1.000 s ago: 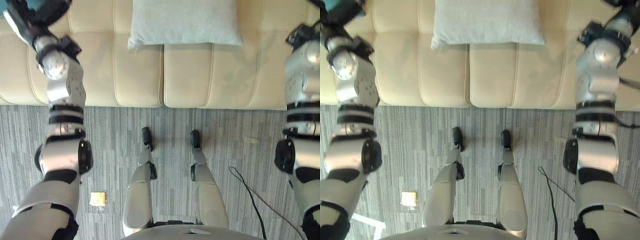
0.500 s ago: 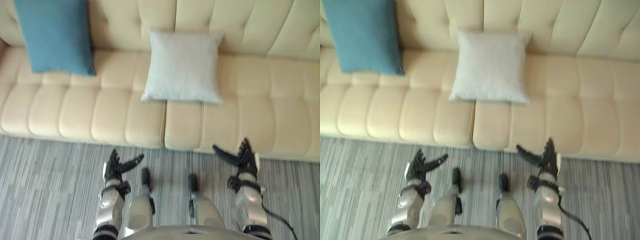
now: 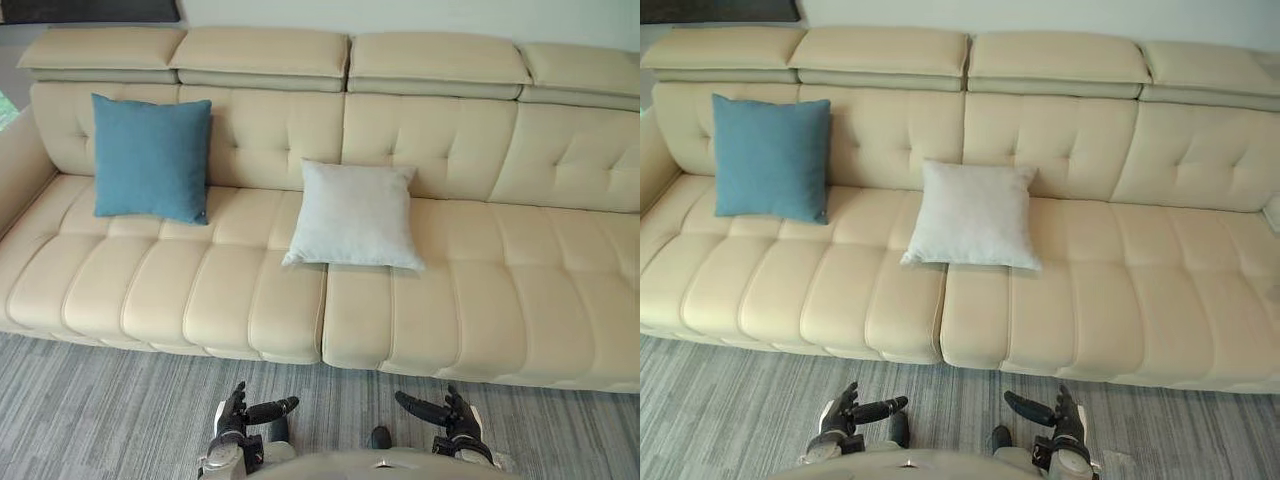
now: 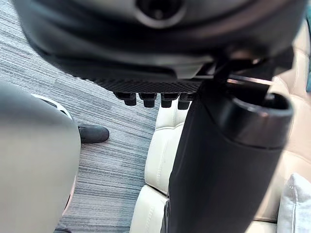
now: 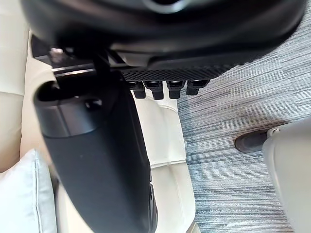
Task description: Pick up cushions and gather them together orderly.
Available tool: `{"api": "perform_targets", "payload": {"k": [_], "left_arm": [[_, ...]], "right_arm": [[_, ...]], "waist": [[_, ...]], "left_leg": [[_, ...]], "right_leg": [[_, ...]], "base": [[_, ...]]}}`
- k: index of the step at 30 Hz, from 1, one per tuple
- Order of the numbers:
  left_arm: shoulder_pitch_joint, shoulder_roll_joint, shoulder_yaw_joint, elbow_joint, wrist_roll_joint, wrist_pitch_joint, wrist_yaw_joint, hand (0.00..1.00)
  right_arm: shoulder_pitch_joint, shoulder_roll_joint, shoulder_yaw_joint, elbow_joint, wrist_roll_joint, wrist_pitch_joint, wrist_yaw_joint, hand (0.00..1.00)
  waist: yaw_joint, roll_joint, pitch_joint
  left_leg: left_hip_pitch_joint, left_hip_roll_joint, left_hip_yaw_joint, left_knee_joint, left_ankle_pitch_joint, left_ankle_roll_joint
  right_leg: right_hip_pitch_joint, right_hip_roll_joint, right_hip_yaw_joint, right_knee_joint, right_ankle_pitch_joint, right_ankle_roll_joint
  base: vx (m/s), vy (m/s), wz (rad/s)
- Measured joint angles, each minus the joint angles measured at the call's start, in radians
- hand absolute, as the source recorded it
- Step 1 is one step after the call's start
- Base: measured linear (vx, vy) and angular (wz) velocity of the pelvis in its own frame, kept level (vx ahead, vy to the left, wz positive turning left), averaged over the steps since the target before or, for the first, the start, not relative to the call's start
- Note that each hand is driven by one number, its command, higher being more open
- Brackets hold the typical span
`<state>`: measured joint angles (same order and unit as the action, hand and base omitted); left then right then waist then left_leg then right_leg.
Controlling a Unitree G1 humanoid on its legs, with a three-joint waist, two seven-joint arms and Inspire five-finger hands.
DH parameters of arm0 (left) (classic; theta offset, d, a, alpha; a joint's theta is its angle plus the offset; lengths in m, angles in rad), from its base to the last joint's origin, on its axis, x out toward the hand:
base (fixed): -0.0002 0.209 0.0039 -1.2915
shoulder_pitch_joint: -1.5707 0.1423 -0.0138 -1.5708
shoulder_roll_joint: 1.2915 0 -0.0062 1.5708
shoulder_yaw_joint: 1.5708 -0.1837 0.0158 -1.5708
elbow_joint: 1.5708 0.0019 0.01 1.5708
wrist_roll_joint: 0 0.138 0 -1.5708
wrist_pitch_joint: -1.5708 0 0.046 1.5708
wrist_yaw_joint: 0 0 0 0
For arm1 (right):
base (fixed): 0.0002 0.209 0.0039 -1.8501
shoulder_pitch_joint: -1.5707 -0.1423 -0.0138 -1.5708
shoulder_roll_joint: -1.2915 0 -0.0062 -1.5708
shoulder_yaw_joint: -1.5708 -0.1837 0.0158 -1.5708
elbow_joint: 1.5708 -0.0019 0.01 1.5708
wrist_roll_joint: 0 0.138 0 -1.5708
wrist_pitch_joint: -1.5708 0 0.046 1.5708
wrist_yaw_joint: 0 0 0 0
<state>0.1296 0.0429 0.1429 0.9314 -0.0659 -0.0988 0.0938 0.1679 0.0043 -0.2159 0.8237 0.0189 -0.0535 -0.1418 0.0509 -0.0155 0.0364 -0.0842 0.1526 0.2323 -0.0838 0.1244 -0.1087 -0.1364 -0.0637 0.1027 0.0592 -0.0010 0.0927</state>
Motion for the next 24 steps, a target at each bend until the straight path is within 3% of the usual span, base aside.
{"api": "perform_targets", "payload": {"k": [2, 4, 5, 6, 7, 8, 9, 10, 11, 12, 13, 14, 15, 18, 20, 21, 24], "left_arm": [[-0.014, 0.005, 0.000, 0.000, 0.000, 0.000, 0.006, 1.00], [-0.047, 0.007, 0.001, 0.000, 0.000, 0.002, 0.010, 1.00], [-0.059, -0.005, 0.008, -0.003, 0.001, 0.001, 0.009, 1.00], [-0.076, -0.015, 0.026, -0.006, 0.001, 0.000, 0.008, 1.00], [-0.079, -0.015, 0.027, -0.007, 0.001, 0.000, 0.009, 1.00], [-0.077, -0.013, 0.030, -0.020, 0.001, 0.000, 0.009, 1.00], [-0.075, -0.010, 0.032, -0.028, 0.001, 0.000, 0.009, 1.00], [-0.083, -0.010, 0.038, -0.038, 0.001, 0.000, 0.009, 1.00], [-0.080, -0.025, 0.037, -0.037, 0.001, 0.001, 0.010, 1.00], [-0.069, -0.049, 0.036, -0.042, 0.000, -0.001, 0.010, 1.00], [-0.083, -0.041, 0.029, -0.045, 0.000, 0.006, 0.010, 1.00], [-0.093, -0.037, 0.022, -0.044, 0.000, 0.007, 0.010, 1.00], [-0.105, -0.043, 0.013, -0.042, 0.000, 0.012, 0.016, 1.00], [-0.096, -0.051, -0.047, -0.045, 0.006, 0.010, 0.019, 1.00], [-0.098, -0.047, -0.057, -0.046, 0.022, 0.013, 0.018, 1.00], [-0.106, -0.040, -0.058, -0.052, 0.033, 0.013, 0.023, 1.00], [-0.104, -0.045, -0.059, -0.051, 0.039, 0.014, 0.024, 1.00]], "right_arm": [[-0.021, 0.004, 0.001, 0.002, 0.000, 0.001, -0.001, 1.00], [-0.052, 0.004, 0.016, 0.006, 0.000, 0.000, -0.008, 1.00], [-0.068, -0.001, 0.017, 0.007, 0.000, 0.001, -0.016, 1.00], [-0.078, 0.006, 0.019, 0.009, 0.000, 0.002, -0.020, 1.00], [-0.073, 0.008, 0.020, 0.009, 0.000, 0.002, -0.021, 1.00], [-0.063, 0.016, 0.021, 0.019, 0.000, 0.002, -0.021, 1.00], [-0.063, 0.019, 0.020, 0.023, 0.000, 0.002, -0.021, 1.00], [-0.072, 0.021, 0.018, 0.025, 0.000, 0.001, -0.022, 1.00], [-0.077, 0.019, 0.019, 0.025, 0.000, 0.000, -0.023, 1.00], [-0.083, 0.006, 0.020, 0.020, 0.000, -0.001, -0.027, 1.00], [-0.097, 0.012, 0.019, 0.016, 0.001, -0.003, -0.029, 1.00], [-0.104, 0.010, 0.019, 0.018, 0.000, 0.000, -0.029, 1.00], [-0.125, 0.000, 0.022, 0.016, 0.001, 0.001, -0.030, 1.00], [-0.087, 0.001, 0.023, 0.015, 0.003, 0.002, -0.045, 1.00], [-0.077, 0.007, 0.021, 0.017, 0.004, 0.007, -0.049, 1.00], [-0.075, 0.012, 0.021, 0.017, 0.004, 0.008, -0.059, 1.00], [-0.066, -0.001, 0.022, 0.018, 0.004, 0.008, -0.063, 1.00]], "waist": [[0.002, -0.007, 0.005], [0.004, -0.020, 0.015], [0.011, -0.010, 0.015], [0.013, -0.014, 0.028], [0.013, -0.022, 0.025], [0.013, -0.040, 0.018], [0.015, -0.048, 0.015], [0.021, -0.057, 0.015], [0.044, -0.029, -0.002], [0.074, -0.011, -0.003], [0.072, -0.041, 0.015], [0.074, -0.045, 0.019], [0.076, 0.001, 0.042], [0.066, 0.027, 0.049], [0.054, 0.018, 0.053], [0.046, 0.002, 0.064], [0.042, -0.002, 0.066]], "left_leg": [[-0.016, 0.007, 0.022, 0.021, -0.008, 0.001], [-0.087, 0.032, 0.044, 0.145, -0.061, 0.035], [-0.110, 0.068, 0.051, 0.180, -0.082, 0.042], [-0.113, 0.072, 0.055, 0.203, -0.081, 0.037], [-0.112, 0.069, 0.049, 0.214, -0.082, 0.038], [-0.130, 0.061, 0.021, 0.252, -0.087, 0.038], [-0.142, 0.056, 0.008, 0.272, -0.088, 0.036], [-0.170, 0.058, -0.007, 0.298, -0.089, 0.035], [-0.191, 0.073, -0.012, 0.290, -0.089, 0.036], [-0.205, 0.093, -0.012, 0.276, -0.054, 0.027], [-0.232, 0.063, -0.012, 0.293, -0.041, 0.028], [-0.252, 0.059, -0.018, 0.302, -0.037, 0.026], [-0.283, 0.083, -0.052, 0.304, -0.006, 0.019], [-0.266, 0.097, -0.101, 0.223, 0.066, 0.023], [-0.269, 0.100, -0.072, 0.198, 0.020, 0.024], [-0.281, 0.098, -0.044, 0.296, 0.000, 0.033], [-0.277, 0.074, -0.082, 0.499, -0.164, 0.023]], "right_leg": [[-0.020, 0.007, 0.010, 0.003, 0.020, 0.003], [-0.072, 0.019, -0.020, 0.036, 0.068, 0.017], [-0.075, 0.026, -0.047, 0.044, 0.079, 0.020], [-0.148, 0.007, -0.109, 0.321, -0.067, -0.042], [-0.163, -0.007, -0.129, 0.431, -0.112, -0.038], [-0.162, -0.044, -0.158, 0.652, -0.155, 0.004], [-0.164, -0.052, -0.155, 0.677, -0.159, 0.023], [-0.176, -0.036, -0.164, 0.650, -0.160, 0.041], [-0.152, -0.003, -0.159, 0.549, -0.167, 0.052], [-0.105, 0.010, -0.148, 0.521, -0.223, 0.053], [-0.053, -0.013, -0.142, 0.468, -0.295, 0.017], [-0.040, -0.012, -0.146, 0.421, -0.319, -0.004], [-0.021, 0.029, -0.168, 0.352, -0.311, -0.043], [-0.001, 0.053, -0.243, 0.344, -0.296, -0.068], [0.003, 0.041, -0.290, 0.324, -0.280, -0.093], [-0.002, 0.017, -0.309, 0.319, -0.265, -0.098], [-0.024, -0.014, -0.320, 0.321, -0.243, -0.082]], "base": [[-0.03, 0.014, -0.53], [-0.10, -0.006, -0.51], [-0.17, -0.036, -0.38], [-0.16, -0.051, -0.17], [-0.15, -0.133, 0.32], [-0.12, -0.137, 0.48], [-0.14, -0.182, 0.49], [-0.12, -0.120, 0.07], [-0.13, -0.131, -0.28], [-0.15, -0.141, -0.22], [-0.23, -0.219, -0.07], [-0.30, -0.216, 0.29], [-0.29, -0.156, 0.23], [-0.28, -0.093, 0.59], [-0.16, -0.027, 0.67], [-0.15, 0.011, 0.61], [-0.12, 0.085, 0.25]]}}
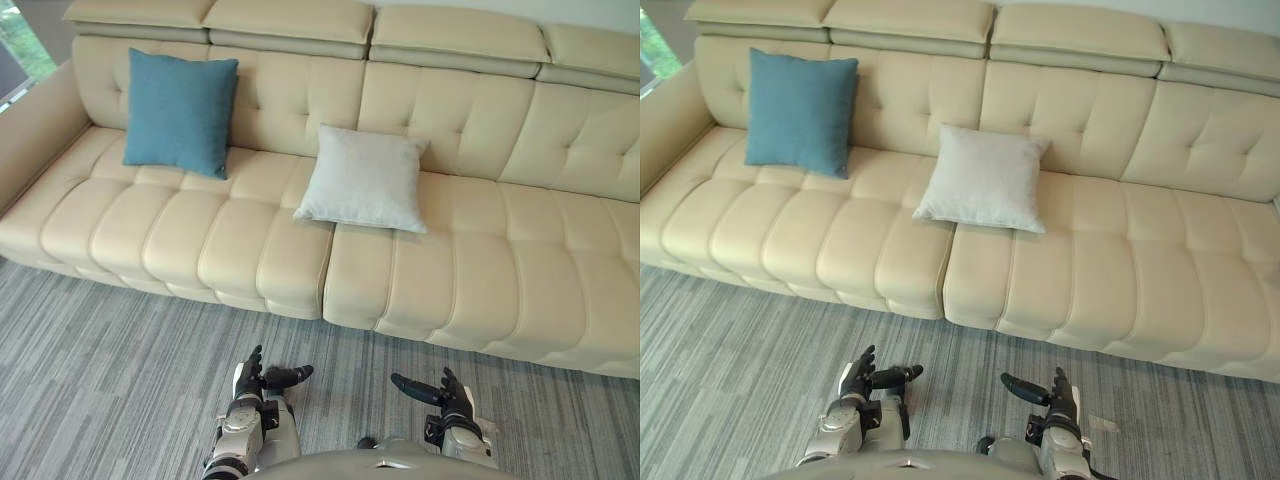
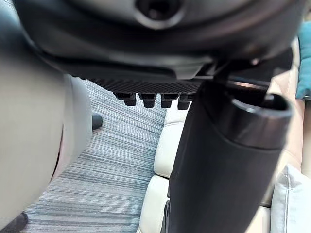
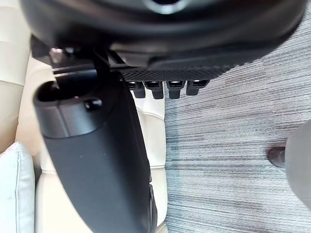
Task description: Pick up cushions and gather them together orderly.
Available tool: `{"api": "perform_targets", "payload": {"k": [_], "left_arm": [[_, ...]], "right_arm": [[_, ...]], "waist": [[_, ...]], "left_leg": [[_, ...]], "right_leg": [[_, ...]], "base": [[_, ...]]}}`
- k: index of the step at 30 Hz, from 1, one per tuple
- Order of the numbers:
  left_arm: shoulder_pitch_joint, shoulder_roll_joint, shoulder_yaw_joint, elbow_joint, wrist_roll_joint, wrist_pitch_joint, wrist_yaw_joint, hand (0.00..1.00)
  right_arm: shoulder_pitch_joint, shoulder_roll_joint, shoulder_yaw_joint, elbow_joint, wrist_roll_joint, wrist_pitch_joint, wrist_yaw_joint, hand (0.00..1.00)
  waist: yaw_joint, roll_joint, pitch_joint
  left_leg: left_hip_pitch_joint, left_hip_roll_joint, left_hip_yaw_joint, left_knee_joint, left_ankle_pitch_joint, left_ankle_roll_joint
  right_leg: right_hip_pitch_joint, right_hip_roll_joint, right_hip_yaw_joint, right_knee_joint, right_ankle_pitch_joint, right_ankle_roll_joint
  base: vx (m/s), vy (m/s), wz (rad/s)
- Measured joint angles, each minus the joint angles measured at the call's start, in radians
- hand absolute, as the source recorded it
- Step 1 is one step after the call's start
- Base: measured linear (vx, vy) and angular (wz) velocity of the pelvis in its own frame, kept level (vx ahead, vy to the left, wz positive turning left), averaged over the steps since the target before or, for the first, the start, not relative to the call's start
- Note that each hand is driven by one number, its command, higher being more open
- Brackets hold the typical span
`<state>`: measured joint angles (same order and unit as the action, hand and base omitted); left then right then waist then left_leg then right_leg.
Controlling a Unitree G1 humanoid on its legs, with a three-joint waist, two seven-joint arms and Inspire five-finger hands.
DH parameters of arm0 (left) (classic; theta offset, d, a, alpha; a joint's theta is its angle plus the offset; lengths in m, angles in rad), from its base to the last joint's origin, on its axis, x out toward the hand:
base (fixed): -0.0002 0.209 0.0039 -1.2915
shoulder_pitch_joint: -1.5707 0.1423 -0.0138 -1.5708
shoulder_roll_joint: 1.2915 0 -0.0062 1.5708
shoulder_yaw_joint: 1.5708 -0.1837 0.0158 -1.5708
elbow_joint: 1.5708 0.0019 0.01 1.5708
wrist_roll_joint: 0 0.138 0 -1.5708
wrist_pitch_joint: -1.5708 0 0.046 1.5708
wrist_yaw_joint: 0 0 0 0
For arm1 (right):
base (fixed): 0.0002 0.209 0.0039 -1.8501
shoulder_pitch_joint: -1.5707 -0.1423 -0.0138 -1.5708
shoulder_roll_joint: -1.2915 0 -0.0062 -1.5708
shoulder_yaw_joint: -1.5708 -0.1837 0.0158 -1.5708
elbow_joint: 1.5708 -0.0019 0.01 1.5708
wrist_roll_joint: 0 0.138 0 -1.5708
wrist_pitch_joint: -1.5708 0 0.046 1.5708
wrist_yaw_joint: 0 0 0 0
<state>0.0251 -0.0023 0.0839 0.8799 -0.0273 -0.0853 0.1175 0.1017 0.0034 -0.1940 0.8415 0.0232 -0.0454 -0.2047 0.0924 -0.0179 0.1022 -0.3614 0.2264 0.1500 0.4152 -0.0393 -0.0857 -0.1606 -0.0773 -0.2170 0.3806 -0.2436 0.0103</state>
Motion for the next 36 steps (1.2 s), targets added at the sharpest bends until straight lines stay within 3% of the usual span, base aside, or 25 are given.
{"api": "perform_targets", "payload": {"k": [2, 4, 7, 10, 14, 20, 21, 22, 23, 25, 27, 29, 31, 32, 33, 34, 35, 36], "left_arm": [[-0.002, 0.000, 0.002, 0.010, 0.000, 0.000, 0.001, 1.00], [0.006, -0.004, 0.003, 0.020, 0.001, 0.010, 0.001, 1.00], [0.021, 0.022, 0.004, 0.026, 0.003, 0.013, 0.006, 1.00], [0.026, 0.024, 0.003, 0.052, 0.005, 0.016, 0.005, 1.00], [0.026, 0.035, 0.012, 0.090, 0.038, 0.025, 0.005, 1.00], [0.007, 0.037, 0.023, 0.130, 0.071, 0.029, 0.002, 1.00], [-0.001, 0.035, 0.025, 0.136, 0.071, 0.030, 0.002, 1.00], [-0.001, 0.033, 0.025, 0.136, 0.071, 0.030, 0.002, 1.00], [-0.003, 0.030, 0.025, 0.137, 0.071, 0.030, 0.001, 1.00], [-0.003, 0.024, 0.019, 0.137, 0.071, 0.033, -0.001, 1.00], [0.008, 0.030, 0.019, 0.136, 0.074, 0.033, -0.004, 1.00], [0.004, 0.038, 0.009, 0.135, 0.079, 0.031, -0.008, 1.00], [-0.001, 0.044, 0.008, 0.132, 0.079, 0.030, -0.013, 1.00], [0.002, 0.040, 0.010, 0.131, 0.079, 0.031, -0.015, 1.00], [0.006, 0.040, 0.012, 0.116, 0.081, 0.024, -0.013, 1.00], [0.006, 0.043, 0.011, 0.099, 0.080, 0.021, -0.014, 1.00], [0.010, 0.042, 0.012, 0.092, 0.080, 0.021, -0.014, 1.00], [0.009, 0.036, 0.012, 0.087, 0.079, 0.022, -0.014, 1.00]], "right_arm": [[-0.002, 0.006, 0.000, 0.002, -0.001, 0.000, 0.003, 1.00], [-0.003, 0.016, -0.001, 0.011, -0.001, 0.001, 0.006, 1.00], [0.013, 0.057, -0.001, 0.031, -0.001, 0.005, 0.019, 1.00], [0.022, 0.057, -0.033, 0.049, -0.001, 0.013, 0.023, 1.00], [0.014, 0.056, -0.068, 0.059, -0.001, 0.019, 0.024, 1.00], [-0.031, 0.047, -0.096, 0.111, 0.000, 0.018, 0.027, 1.00], [-0.056, 0.037, -0.094, 0.124, 0.000, 0.018, 0.028, 1.00], [-0.070, 0.032, -0.092, 0.131, -0.001, 0.017, 0.028, 1.00], [-0.082, 0.027, -0.093, 0.135, -0.001, 0.018, 0.028, 1.00], [-0.086, 0.008, -0.099, 0.136, -0.001, 0.018, 0.027, 1.00], [-0.080, 0.002, -0.099, 0.137, 0.000, 0.018, 0.026, 1.00], [-0.068, -0.005, -0.099, 0.148, 0.000, 0.018, 0.026, 1.00], [-0.045, -0.019, -0.101, 0.153, 0.014, 0.021, 0.025, 1.00], [-0.039, -0.025, -0.101, 0.150, 0.026, 0.019, 0.020, 1.00], [-0.036, -0.030, -0.101, 0.150, 0.044, 0.019, 0.013, 1.00], [-0.029, -0.031, -0.100, 0.147, 0.060, 0.020, 0.005, 1.00], [-0.027, -0.033, -0.101, 0.138, 0.062, 0.020, -0.001, 1.00], [-0.028, -0.031, -0.110, 0.131, 0.069, 0.020, -0.004, 1.00]], "waist": [[-0.001, 0.003, -0.001], [-0.003, 0.003, -0.002], [-0.022, -0.029, -0.035], [-0.036, -0.027, -0.061], [-0.040, -0.012, -0.066], [-0.042, -0.010, -0.065], [-0.040, 0.000, -0.059], [-0.041, 0.002, -0.058], [-0.045, 0.011, -0.048], [-0.044, 0.026, -0.037], [-0.047, 0.034, -0.032], [-0.050, 0.041, -0.021], [-0.052, 0.050, -0.011], [-0.052, 0.059, 0.000], [-0.053, 0.065, 0.020], [-0.050, 0.058, 0.037], [-0.048, 0.061, 0.039], [-0.049, 0.060, 0.041]], "left_leg": [[0.022, -0.007, -0.063, 0.106, -0.121, -0.006], [0.068, -0.017, -0.068, 0.067, -0.168, -0.020], [0.112, -0.053, -0.009, -0.009, -0.151, -0.004], [0.133, -0.081, 0.033, -0.061, -0.141, 0.012], [0.175, -0.085, 0.097, -0.088, -0.137, 0.013], [0.218, -0.067, 0.150, -0.130, -0.130, 0.021], [0.233, -0.049, 0.192, -0.158, -0.126, 0.020], [0.242, -0.039, 0.232, -0.176, -0.118, 0.019], [0.254, -0.029, 0.274, -0.189, -0.113, 0.018], [0.308, -0.017, 0.352, -0.209, -0.108, 0.008], [0.349, -0.016, 0.377, -0.209, -0.109, 0.000], [0.347, 0.020, 0.352, -0.133, -0.112, -0.001], [0.304, 0.087, 0.292, 0.046, -0.123, 0.013], [0.264, 0.130, 0.242, 0.178, -0.114, 0.029], [0.234, 0.153, 0.181, 0.292, -0.079, 0.079], [0.188, 0.152, 0.113, 0.400, -0.056, 0.089], [0.153, 0.124, 0.077, 0.451, -0.102, 0.053], [0.128, 0.093, 0.059, 0.458, -0.136, 0.050]], "right_leg": [[-0.019, -0.008, 0.026, 0.009, 0.019, 0.021], [-0.014, -0.008, 0.065, -0.002, 0.036, 0.050], [0.007, -0.031, 0.107, -0.096, 0.096, 0.073], [0.029, -0.045, 0.148, -0.206, 0.167, 0.084], [0.042, -0.037, 0.219, -0.278, 0.218, 0.094], [0.033, -0.004, 0.288, -0.368, 0.306, 0.067], [0.020, 0.018, 0.202, -0.402, 0.369, 0.027], [0.019, 0.025, 0.118, -0.427, 0.393, -0.004], [0.016, 0.017, -0.010, -0.425, 0.365, -0.053], [0.006, -0.013, -0.181, -0.354, 0.321, -0.087], [0.007, -0.001, -0.127, -0.331, 0.316, -0.033], [0.005, 0.020, -0.094, -0.301, 0.284, -0.034], [0.009, 0.047, -0.061, -0.256, 0.244, -0.048], [0.014, 0.066, -0.049, -0.221, 0.219, -0.061], [0.033, 0.083, -0.034, -0.199, 0.198, -0.074], [0.049, 0.092, -0.003, -0.184, 0.182, -0.089], [0.053, 0.094, 0.020, -0.180, 0.177, -0.096], [0.054, 0.094, 0.041, -0.184, 0.176, -0.097]], "base": [[-0.14, 0.227, -0.27], [-0.13, 0.271, -0.42], [-0.07, 0.192, -0.40], [-0.03, 0.152, -0.31], [0.02, 0.062, -0.54], [0.06, -0.009, -0.68], [-0.01, -0.056, -1.22], [-0.04, -0.143, -1.29], [-0.04, -0.118, -0.94], [0.02, -0.060, -1.09], [0.04, -0.057, -0.96], [0.00, -0.172, -0.68], [0.01, -0.266, -0.52], [0.04, -0.209, -0.47], [0.04, -0.230, -0.66], [0.04, -0.148, -0.68], [0.06, -0.119, -0.70], [0.05, -0.054, -0.65]]}}
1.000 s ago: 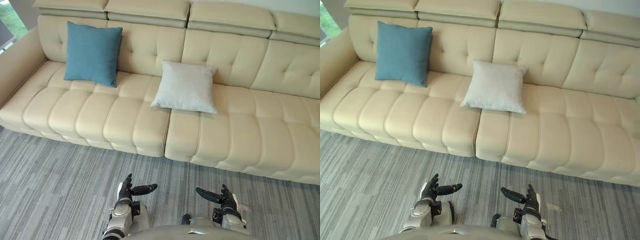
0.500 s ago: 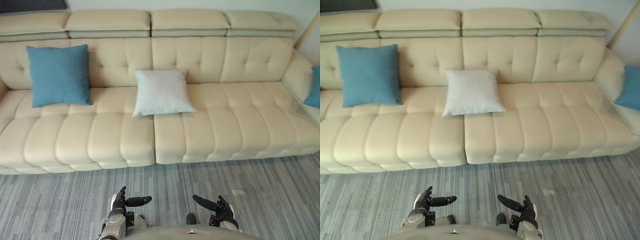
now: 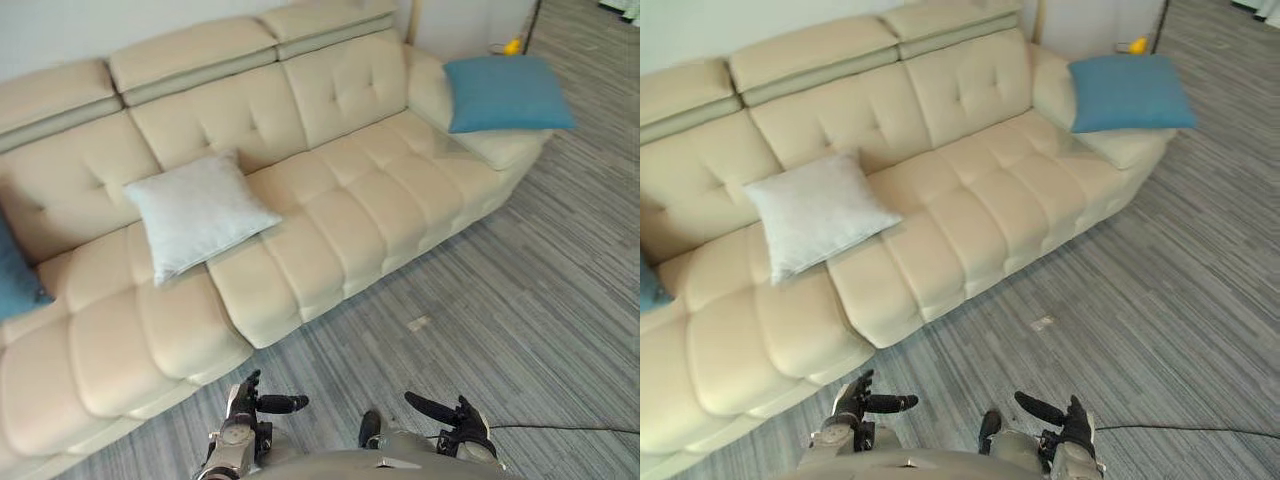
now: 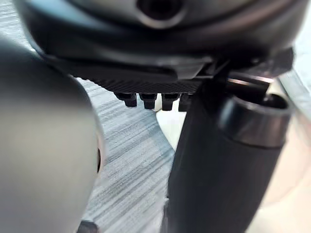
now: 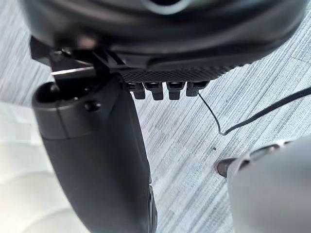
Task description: Pick up cushions and gather them together orderly.
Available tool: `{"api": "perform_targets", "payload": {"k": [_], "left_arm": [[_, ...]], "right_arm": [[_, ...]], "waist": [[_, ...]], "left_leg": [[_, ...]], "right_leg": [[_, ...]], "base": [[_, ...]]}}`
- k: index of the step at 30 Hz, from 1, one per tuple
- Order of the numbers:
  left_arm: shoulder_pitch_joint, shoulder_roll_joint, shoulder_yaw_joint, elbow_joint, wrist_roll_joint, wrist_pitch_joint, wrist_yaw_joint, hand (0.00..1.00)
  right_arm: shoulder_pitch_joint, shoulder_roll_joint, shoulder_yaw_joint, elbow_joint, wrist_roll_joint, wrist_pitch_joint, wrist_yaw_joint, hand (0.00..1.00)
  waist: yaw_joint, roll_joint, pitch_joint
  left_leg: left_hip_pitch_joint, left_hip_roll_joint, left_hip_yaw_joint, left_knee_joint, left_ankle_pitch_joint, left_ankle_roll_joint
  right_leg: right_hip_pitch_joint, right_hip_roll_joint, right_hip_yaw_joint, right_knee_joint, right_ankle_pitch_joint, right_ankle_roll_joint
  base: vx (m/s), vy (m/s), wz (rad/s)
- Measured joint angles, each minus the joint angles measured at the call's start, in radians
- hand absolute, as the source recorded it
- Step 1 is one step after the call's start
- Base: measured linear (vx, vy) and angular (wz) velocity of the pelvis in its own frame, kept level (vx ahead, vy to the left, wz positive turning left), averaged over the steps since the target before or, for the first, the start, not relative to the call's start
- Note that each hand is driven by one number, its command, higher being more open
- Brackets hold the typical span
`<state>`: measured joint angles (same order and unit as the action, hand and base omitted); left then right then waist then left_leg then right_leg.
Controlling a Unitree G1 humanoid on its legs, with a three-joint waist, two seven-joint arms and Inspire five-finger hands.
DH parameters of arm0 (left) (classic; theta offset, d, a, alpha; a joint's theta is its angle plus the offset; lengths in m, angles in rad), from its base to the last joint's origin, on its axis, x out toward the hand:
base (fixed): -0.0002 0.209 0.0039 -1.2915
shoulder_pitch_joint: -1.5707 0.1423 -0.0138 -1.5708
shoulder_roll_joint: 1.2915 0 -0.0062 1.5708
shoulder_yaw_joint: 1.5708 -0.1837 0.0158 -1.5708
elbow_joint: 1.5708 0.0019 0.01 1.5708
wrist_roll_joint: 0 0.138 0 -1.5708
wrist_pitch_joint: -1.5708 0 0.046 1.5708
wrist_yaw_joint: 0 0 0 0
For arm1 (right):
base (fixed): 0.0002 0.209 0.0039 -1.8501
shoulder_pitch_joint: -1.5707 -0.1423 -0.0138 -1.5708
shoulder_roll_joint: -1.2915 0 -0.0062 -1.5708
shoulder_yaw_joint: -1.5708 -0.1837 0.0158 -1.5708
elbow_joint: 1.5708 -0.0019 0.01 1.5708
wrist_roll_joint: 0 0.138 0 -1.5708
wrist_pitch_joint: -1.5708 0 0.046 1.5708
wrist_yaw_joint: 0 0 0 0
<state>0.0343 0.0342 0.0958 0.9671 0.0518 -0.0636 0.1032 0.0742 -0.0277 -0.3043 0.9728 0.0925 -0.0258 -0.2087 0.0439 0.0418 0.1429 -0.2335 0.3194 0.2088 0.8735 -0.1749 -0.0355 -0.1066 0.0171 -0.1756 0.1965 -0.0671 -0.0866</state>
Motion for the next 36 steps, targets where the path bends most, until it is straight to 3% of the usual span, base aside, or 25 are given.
{"api": "perform_targets", "payload": {"k": [2, 5, 8, 9, 11, 13, 14, 15, 16, 18, 19, 20, 23, 24, 25, 26, 29, 30, 33, 34, 36], "left_arm": [[0.002, -0.018, 0.000, -0.030, -0.001, 0.000, -0.001, 1.00], [0.011, -0.034, 0.010, -0.057, -0.002, -0.001, 0.000, 1.00], [0.023, -0.041, 0.015, -0.061, -0.004, 0.000, 0.000, 1.00], [0.028, -0.043, 0.025, -0.061, -0.008, 0.000, -0.002, 1.00], [0.042, -0.036, 0.038, -0.061, -0.011, 0.002, -0.001, 1.00], [0.045, -0.018, 0.035, -0.060, -0.010, 0.003, -0.003, 1.00], [0.052, -0.013, 0.035, -0.059, -0.010, 0.007, 0.002, 1.00], [0.057, -0.013, 0.033, -0.059, -0.010, 0.007, 0.002, 1.00], [0.059, -0.015, 0.023, -0.059, -0.010, 0.009, 0.002, 1.00], [0.056, -0.005, -0.009, -0.059, -0.010, 0.010, 0.004, 1.00], [0.058, -0.003, -0.020, -0.057, -0.010, 0.011, 0.005, 1.00], [0.057, 0.000, -0.034, -0.050, -0.010, 0.012, 0.010, 1.00], [0.056, 0.000, -0.043, -0.026, -0.010, 0.012, 0.010, 1.00], [0.042, 0.007, -0.056, 0.000, -0.010, 0.012, 0.009, 1.00], [0.037, 0.026, -0.073, 0.015, -0.006, 0.015, 0.004, 1.00], [0.026, 0.027, -0.083, 0.046, 0.000, 0.019, 0.000, 1.00], [-0.005, -0.013, -0.056, 0.067, 0.005, 0.022, -0.003, 1.00], [-0.011, -0.025, -0.030, 0.050, 0.010, 0.021, -0.001, 1.00], [-0.010, -0.024, -0.017, 0.001, 0.010, 0.011, -0.002, 1.00], [-0.009, -0.024, -0.009, -0.021, 0.010, 0.005, -0.003, 1.00], [-0.010, -0.028, -0.010, -0.038, 0.011, -0.006, -0.002, 1.00]], "right_arm": [[-0.001, 0.004, -0.009, -0.008, 0.012, 0.001, -0.005, 1.00], [-0.013, 0.021, -0.009, -0.028, 0.026, 0.002, -0.017, 1.00], [-0.028, 0.043, 0.001, -0.045, 0.025, 0.001, -0.019, 1.00], [-0.029, 0.048, 0.006, -0.045, 0.025, 0.001, -0.019, 1.00], [-0.007, 0.070, 0.023, -0.066, 0.021, 0.004, -0.019, 1.00], [0.020, 0.075, 0.038, -0.083, 0.012, 0.004, -0.019, 1.00], [0.030, 0.073, 0.051, -0.086, -0.004, 0.005, -0.016, 1.00], [0.027, 0.072, 0.052, -0.086, -0.010, 0.006, -0.015, 1.00], [0.025, 0.071, 0.052, -0.097, -0.015, 0.005, -0.009, 1.00], [0.023, 0.072, 0.052, -0.109, -0.031, 0.004, 0.000, 1.00], [0.022, 0.071, 0.053, -0.112, -0.036, 0.004, 0.003, 1.00], [0.016, 0.070, 0.053, -0.110, -0.038, 0.004, 0.003, 1.00], [-0.013, 0.064, 0.054, -0.093, -0.055, 0.001, 0.006, 1.00], [-0.034, 0.059, 0.056, -0.073, -0.056, -0.001, 0.006, 1.00], [-0.037, 0.055, 0.061, -0.053, -0.064, -0.001, 0.005, 1.00], [-0.050, 0.039, 0.060, -0.020, -0.073, 0.002, 0.008, 1.00], [-0.059, 0.012, 0.028, 0.006, -0.075, 0.001, 0.005, 1.00], [-0.039, 0.009, 0.021, 0.003, -0.075, 0.004, 0.004, 1.00], [-0.024, 0.013, 0.033, 0.002, -0.073, 0.004, 0.001, 1.00], [-0.022, 0.017, 0.052, 0.000, -0.072, 0.004, 0.001, 1.00], [-0.024, 0.021, 0.048, 0.001, -0.070, 0.004, 0.002, 1.00]], "waist": [[0.004, 0.002, 0.007], [0.019, 0.005, 0.007], [0.060, 0.023, -0.004], [0.061, 0.030, -0.010], [0.058, 0.004, -0.030], [0.059, -0.038, -0.051], [0.060, -0.054, -0.059], [0.059, -0.054, -0.060], [0.054, -0.050, -0.061], [0.045, -0.049, -0.057], [0.034, -0.043, -0.055], [0.027, -0.042, -0.050], [0.006, -0.024, -0.047], [-0.004, -0.025, -0.044], [-0.004, -0.045, -0.048], [0.005, -0.027, -0.045], [0.003, 0.022, -0.021], [-0.001, 0.021, -0.012], [0.007, 0.009, 0.007], [0.010, -0.003, 0.012], [0.018, -0.003, 0.013]], "left_leg": [[-0.061, -0.095, -0.020, -0.077, -0.057, -0.006], [-0.097, -0.215, -0.109, -0.328, -0.051, -0.016], [-0.094, -0.247, -0.242, -0.508, -0.024, -0.035], [-0.087, -0.248, -0.248, -0.498, -0.008, -0.020], [-0.059, -0.249, -0.192, -0.486, 0.002, -0.012], [-0.028, -0.275, -0.119, -0.482, -0.012, 0.016], [0.025, -0.293, -0.056, -0.484, -0.040, 0.046], [0.050, -0.296, -0.032, -0.485, -0.055, 0.054], [0.095, -0.297, -0.007, -0.488, -0.091, 0.063], [0.147, -0.295, 0.002, -0.493, -0.126, 0.066], [0.181, -0.287, 0.003, -0.498, -0.142, 0.057], [0.244, -0.273, 0.011, -0.534, -0.149, 0.052], [0.348, -0.219, 0.032, -0.628, -0.141, 0.039], [0.374, -0.203, 0.027, -0.656, -0.134, 0.026], [0.388, -0.214, 0.018, -0.664, -0.132, 0.015], [0.407, -0.187, -0.008, -0.665, -0.132, 0.012], [0.346, -0.133, -0.101, -0.455, -0.043, -0.031], [0.241, -0.112, -0.150, -0.170, 0.010, -0.025], [0.086, -0.084, -0.133, 0.145, -0.008, -0.021], [-0.011, -0.081, -0.103, 0.171, -0.028, -0.012], [-0.081, -0.097, -0.059, 0.067, -0.054, -0.003]], "right_leg": [[0.009, 0.002, 0.047, -0.009, -0.001, -0.005], [0.004, 0.019, 0.135, -0.009, -0.008, -0.011], [-0.015, 0.079, 0.269, -0.002, -0.018, 0.003], [-0.015, 0.089, 0.295, 0.010, -0.028, 0.009], [-0.034, 0.086, 0.353, 0.098, -0.085, 0.048], [-0.088, 0.049, 0.366, 0.251, -0.181, 0.094], [-0.134, 0.015, 0.349, 0.410, -0.235, 0.174], [-0.156, 0.000, 0.320, 0.471, -0.236, 0.212], [-0.205, -0.036, 0.230, 0.599, -0.207, 0.240], [-0.250, -0.077, 0.134, 0.732, -0.192, 0.212], [-0.261, -0.097, 0.082, 0.759, -0.212, 0.179], [-0.265, -0.116, 0.022, 0.737, -0.241, 0.139], [-0.312, -0.119, -0.063, 0.581, -0.249, 0.113], [-0.342, -0.105, -0.062, 0.439, -0.198, 0.116], [-0.335, -0.104, -0.051, 0.328, -0.060, 0.090], [-0.316, -0.074, -0.057, 0.321, -0.033, 0.009], [-0.223, -0.010, -0.065, 0.252, -0.073, -0.032], [-0.122, 0.005, -0.068, 0.181, -0.086, -0.037], [0.023, 0.026, -0.072, 0.084, -0.093, -0.045], [0.095, 0.035, -0.073, 0.022, -0.102, -0.046], [0.150, 0.040, -0.075, -0.022, -0.107, -0.033]], "base": [[0.07, 0.021, -0.71], [0.15, 0.093, -0.84], [0.18, 0.159, -1.40], [0.29, 0.257, -1.50], [0.31, 0.228, -1.01], [0.35, 0.156, -0.78], [0.27, 0.091, -0.82], [0.35, 0.099, -1.03], [0.36, 0.080, -0.71], [0.33, 0.044, -0.33], [0.43, -0.060, -0.07], [0.52, -0.086, -0.13], [0.50, -0.131, -0.22], [0.75, -0.244, -0.18], [0.65, -0.245, -0.27], [0.54, -0.238, -0.36], [0.56, -0.278, -0.21], [0.33, -0.157, 0.14], [0.35, -0.190, 0.10], [0.29, -0.173, 0.10], [0.23, -0.097, 0.04]]}}
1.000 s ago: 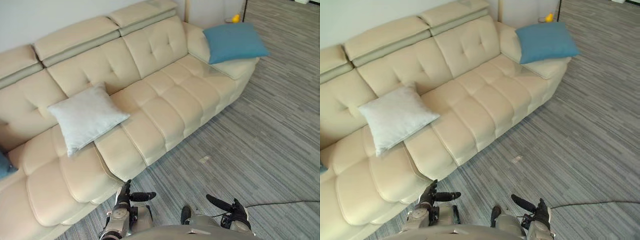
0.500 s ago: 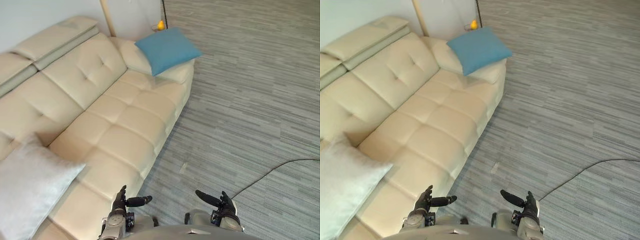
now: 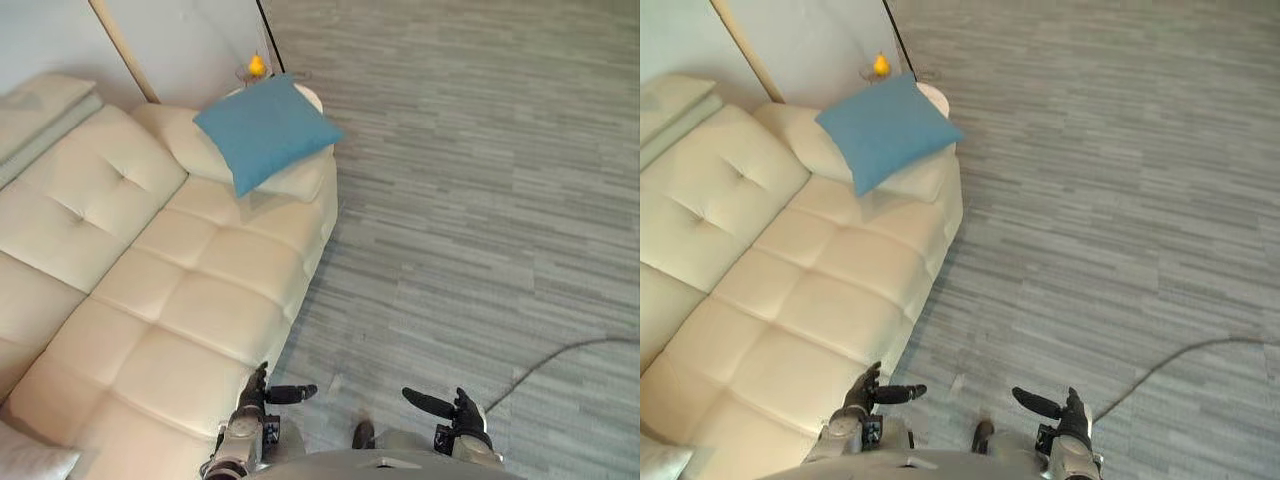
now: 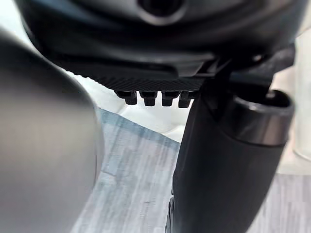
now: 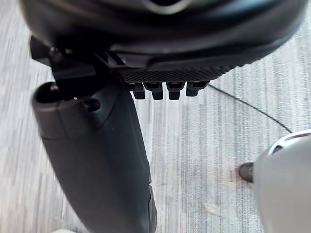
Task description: Pick up cushions and gather them together orderly.
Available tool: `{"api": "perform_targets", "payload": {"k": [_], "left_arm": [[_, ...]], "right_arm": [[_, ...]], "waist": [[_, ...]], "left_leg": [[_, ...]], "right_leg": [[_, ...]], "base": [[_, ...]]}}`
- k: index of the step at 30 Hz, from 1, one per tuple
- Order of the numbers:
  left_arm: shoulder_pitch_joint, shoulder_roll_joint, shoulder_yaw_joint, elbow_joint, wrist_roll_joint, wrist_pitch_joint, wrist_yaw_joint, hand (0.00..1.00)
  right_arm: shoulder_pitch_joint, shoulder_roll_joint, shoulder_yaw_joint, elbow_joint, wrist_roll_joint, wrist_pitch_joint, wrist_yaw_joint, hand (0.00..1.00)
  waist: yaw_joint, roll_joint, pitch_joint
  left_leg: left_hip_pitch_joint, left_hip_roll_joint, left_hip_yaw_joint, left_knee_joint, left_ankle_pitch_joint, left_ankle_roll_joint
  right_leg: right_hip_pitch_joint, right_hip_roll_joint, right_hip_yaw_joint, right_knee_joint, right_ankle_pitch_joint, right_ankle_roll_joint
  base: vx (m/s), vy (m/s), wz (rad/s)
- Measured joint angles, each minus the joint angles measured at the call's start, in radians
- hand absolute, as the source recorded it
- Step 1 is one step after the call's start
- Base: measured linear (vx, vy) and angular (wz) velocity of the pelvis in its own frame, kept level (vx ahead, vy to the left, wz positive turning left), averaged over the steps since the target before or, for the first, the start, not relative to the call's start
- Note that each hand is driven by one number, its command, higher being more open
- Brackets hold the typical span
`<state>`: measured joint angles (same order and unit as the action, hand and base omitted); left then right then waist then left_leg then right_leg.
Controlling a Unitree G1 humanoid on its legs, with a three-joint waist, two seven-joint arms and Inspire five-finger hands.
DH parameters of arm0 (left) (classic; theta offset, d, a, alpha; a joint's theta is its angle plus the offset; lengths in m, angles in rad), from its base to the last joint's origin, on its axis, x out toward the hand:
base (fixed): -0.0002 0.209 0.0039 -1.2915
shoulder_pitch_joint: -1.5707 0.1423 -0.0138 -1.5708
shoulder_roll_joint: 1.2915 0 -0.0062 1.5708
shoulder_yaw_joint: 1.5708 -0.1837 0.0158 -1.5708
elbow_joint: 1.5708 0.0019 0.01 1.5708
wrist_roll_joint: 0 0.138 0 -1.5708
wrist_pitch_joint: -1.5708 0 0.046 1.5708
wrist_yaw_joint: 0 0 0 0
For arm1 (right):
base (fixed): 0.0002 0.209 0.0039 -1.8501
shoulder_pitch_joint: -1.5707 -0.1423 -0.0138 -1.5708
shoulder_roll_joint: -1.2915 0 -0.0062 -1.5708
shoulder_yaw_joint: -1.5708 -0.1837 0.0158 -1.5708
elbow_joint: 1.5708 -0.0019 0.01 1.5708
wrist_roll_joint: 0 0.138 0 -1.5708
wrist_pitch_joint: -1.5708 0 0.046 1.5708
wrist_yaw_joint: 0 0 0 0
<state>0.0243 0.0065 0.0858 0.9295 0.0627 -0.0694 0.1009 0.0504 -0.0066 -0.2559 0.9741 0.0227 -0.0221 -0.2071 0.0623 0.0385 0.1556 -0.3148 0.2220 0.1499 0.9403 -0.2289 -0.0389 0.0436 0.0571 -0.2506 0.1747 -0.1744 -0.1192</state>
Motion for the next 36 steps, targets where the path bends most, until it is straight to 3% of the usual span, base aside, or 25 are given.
{"api": "perform_targets", "payload": {"k": [3, 6, 7, 8, 9, 10, 12, 13, 14, 15, 17, 20, 21, 23, 24, 25, 26, 28, 31, 32, 34, 36], "left_arm": [[-0.007, -0.012, 0.000, -0.014, 0.009, -0.009, -0.002, 1.00], [-0.008, -0.005, -0.002, -0.007, 0.011, -0.006, -0.003, 1.00], [-0.008, 0.004, -0.002, -0.001, 0.011, -0.004, -0.003, 1.00], [0.005, 0.010, -0.002, 0.004, 0.011, -0.003, -0.003, 1.00], [0.006, 0.015, 0.000, 0.009, 0.010, -0.003, -0.006, 1.00], [-0.001, 0.025, -0.006, 0.019, 0.011, -0.001, -0.009, 1.00], [-0.004, 0.038, -0.036, 0.032, 0.011, 0.000, -0.015, 1.00], [-0.005, 0.049, -0.044, 0.036, 0.011, 0.003, -0.020, 1.00], [-0.005, 0.051, -0.044, 0.038, 0.011, 0.006, -0.020, 1.00], [-0.001, 0.053, -0.051, 0.046, 0.010, 0.015, -0.016, 1.00], [0.002, 0.054, -0.082, 0.058, 0.009, 0.017, -0.013, 1.00], [0.004, 0.043, -0.081, 0.058, 0.008, 0.016, -0.010, 1.00], [-0.001, 0.038, -0.081, 0.057, 0.007, 0.015, -0.007, 1.00], [0.000, 0.052, -0.079, 0.058, 0.007, 0.015, -0.004, 1.00], [0.000, 0.055, -0.081, 0.062, 0.007, 0.015, -0.002, 1.00], [-0.003, 0.053, -0.079, 0.085, 0.007, 0.017, 0.001, 1.00], [0.002, 0.047, -0.078, 0.091, 0.007, 0.015, -0.001, 1.00], [-0.001, 0.031, -0.064, 0.103, 0.008, 0.015, 0.000, 1.00], [-0.003, 0.025, -0.029, 0.064, 0.008, 0.013, -0.002, 1.00], [-0.002, 0.021, -0.030, 0.050, 0.007, 0.013, -0.001, 1.00], [0.000, 0.021, -0.031, 0.042, 0.007, 0.013, 0.000, 1.00], [-0.003, 0.014, -0.032, 0.029, 0.007, 0.009, -0.001, 1.00]], "right_arm": [[0.000, 0.001, 0.002, -0.002, 0.001, 0.000, -0.001, 1.00], [-0.006, -0.005, 0.001, 0.005, 0.000, 0.001, -0.001, 1.00], [-0.010, -0.004, 0.001, 0.012, 0.001, 0.001, -0.001, 1.00], [-0.012, -0.001, 0.003, 0.014, -0.001, 0.002, 0.001, 1.00], [-0.013, 0.000, 0.002, 0.015, -0.001, 0.001, 0.001, 1.00], [-0.009, -0.001, 0.002, 0.016, -0.002, 0.001, 0.000, 1.00], [0.008, -0.005, -0.006, 0.021, -0.005, 0.002, 0.005, 1.00], [0.021, 0.001, -0.009, 0.022, -0.006, 0.003, 0.009, 1.00], [0.022, 0.004, -0.007, 0.022, -0.008, 0.002, 0.011, 1.00], [0.023, 0.004, -0.006, 0.019, -0.023, 0.003, 0.021, 1.00], [0.022, -0.006, 0.002, 0.004, -0.023, 0.000, 0.024, 1.00], [0.016, -0.005, 0.002, -0.020, -0.023, -0.006, 0.024, 1.00], [0.008, -0.007, 0.002, -0.020, -0.023, -0.009, 0.023, 1.00], [0.004, 0.005, 0.005, -0.015, -0.023, -0.011, 0.023, 1.00], [0.002, 0.002, 0.007, -0.009, -0.023, -0.010, 0.025, 1.00], [-0.002, -0.013, 0.007, 0.010, -0.023, -0.011, 0.025, 1.00], [-0.004, -0.024, 0.003, 0.020, -0.021, -0.014, 0.023, 1.00], [-0.012, -0.030, -0.010, 0.023, -0.021, -0.011, 0.020, 1.00], [0.009, -0.033, 0.004, 0.014, -0.022, -0.010, 0.021, 1.00], [0.013, -0.030, 0.011, 0.015, -0.021, -0.010, 0.021, 1.00], [0.015, -0.026, 0.011, 0.014, -0.021, -0.010, 0.022, 1.00], [0.019, -0.022, 0.008, 0.006, -0.020, -0.009, 0.022, 1.00]], "waist": [[0.016, 0.000, 0.002], [0.038, 0.004, -0.001], [0.045, -0.003, -0.001], [0.044, -0.010, -0.015], [0.042, -0.012, -0.021], [0.039, -0.032, -0.026], [0.038, -0.039, -0.025], [0.033, -0.055, -0.022], [0.031, -0.060, -0.021], [0.017, -0.060, -0.018], [0.005, -0.046, -0.015], [-0.014, -0.033, -0.010], [-0.016, -0.025, -0.008], [-0.017, -0.049, -0.008], [-0.019, -0.051, -0.004], [-0.017, -0.033, -0.004], [-0.014, -0.012, -0.007], [-0.022, 0.000, -0.004], [-0.022, 0.008, 0.004], [-0.014, 0.011, 0.009], [-0.013, 0.008, 0.011], [-0.013, 0.007, 0.012]], "left_leg": [[-0.061, -0.077, 0.043, -0.341, 0.006, 0.002], [-0.054, -0.147, 0.044, -0.726, 0.171, 0.006], [-0.048, -0.157, 0.031, -0.723, 0.227, 0.019], [-0.044, -0.173, 0.035, -0.713, 0.291, 0.064], [-0.046, -0.178, 0.033, -0.695, 0.304, 0.071], [-0.037, -0.200, 0.039, -0.670, 0.261, 0.081], [0.005, -0.222, 0.041, -0.647, 0.206, 0.092], [0.064, -0.246, 0.034, -0.652, 0.165, 0.097], [0.088, -0.253, 0.032, -0.655, 0.148, 0.101], [0.173, -0.265, 0.018, -0.662, 0.103, 0.099], [0.282, -0.255, -0.006, -0.717, 0.095, 0.098], [0.350, -0.217, -0.030, -0.756, 0.093, 0.094], [0.374, -0.178, -0.042, -0.771, 0.066, 0.049], [0.386, -0.153, -0.060, -0.767, 0.035, -0.002], [0.392, -0.143, -0.073, -0.758, 0.021, -0.023], [0.399, -0.112, -0.091, -0.745, 0.009, -0.040], [0.399, -0.089, -0.097, -0.739, 0.012, -0.038], [0.383, -0.061, -0.128, -0.651, 0.013, -0.040], [0.171, 0.003, -0.184, -0.187, 0.028, -0.033], [0.124, 0.020, -0.159, -0.074, 0.019, -0.037], [0.105, 0.020, -0.099, -0.083, 0.014, -0.030], [0.078, 0.004, -0.013, -0.219, 0.005, -0.014]], "right_leg": [[0.087, -0.003, 0.002, -0.073, -0.012, 0.021], [0.172, 0.004, 0.035, -0.146, -0.043, 0.069], [0.186, -0.005, 0.053, -0.148, -0.053, 0.084], [0.191, -0.022, 0.081, -0.134, -0.069, 0.109], [0.188, -0.036, 0.092, -0.113, -0.079, 0.125], [0.167, -0.070, 0.111, -0.044, -0.091, 0.143], [0.094, -0.107, 0.137, 0.207, -0.105, 0.169], [0.018, -0.141, 0.136, 0.443, -0.073, 0.222], [-0.016, -0.161, 0.134, 0.547, -0.054, 0.256], [-0.118, -0.218, 0.098, 0.795, -0.074, 0.222], [-0.191, -0.254, 0.038, 0.817, -0.113, 0.163], [-0.270, -0.253, 0.025, 0.643, -0.129, 0.154], [-0.315, -0.232, 0.054, 0.493, -0.112, 0.178], [-0.345, -0.208, 0.148, 0.272, -0.039, 0.198], [-0.339, -0.199, 0.156, 0.256, 0.050, 0.199], [-0.315, -0.162, 0.151, 0.245, 0.080, 0.163], [-0.316, -0.139, 0.142, 0.269, 0.045, 0.144], [-0.298, -0.126, 0.109, 0.307, -0.014, 0.111], [-0.184, -0.094, 0.020, 0.257, -0.045, 0.077], [-0.120, -0.080, -0.008, 0.219, -0.048, 0.072], [-0.060, -0.079, -0.024, 0.171, -0.048, 0.072], [-0.011, -0.086, -0.064, 0.110, -0.048, 0.073]], "base": [[0.40, -0.026, 0.05], [0.36, 0.060, -0.21], [0.65, 0.120, -0.60], [0.57, 0.111, -0.45], [0.68, 0.131, -0.25], [0.54, 0.118, 0.00], [0.55, 0.125, 0.13], [0.54, 0.112, 0.15], [0.63, 0.100, 0.20], [0.50, 0.055, 0.16], [0.45, -0.024, 0.31], [0.37, -0.128, 0.44], [0.43, -0.271, 0.43], [0.33, -0.278, 0.35], [0.36, -0.361, 0.19], [0.35, -0.361, 0.06], [0.39, -0.438, 0.02], [0.30, -0.422, 0.29], [0.22, -0.287, 0.64], [0.25, -0.274, 0.45], [0.13, -0.120, 0.33], [0.18, -0.072, 0.58]]}}
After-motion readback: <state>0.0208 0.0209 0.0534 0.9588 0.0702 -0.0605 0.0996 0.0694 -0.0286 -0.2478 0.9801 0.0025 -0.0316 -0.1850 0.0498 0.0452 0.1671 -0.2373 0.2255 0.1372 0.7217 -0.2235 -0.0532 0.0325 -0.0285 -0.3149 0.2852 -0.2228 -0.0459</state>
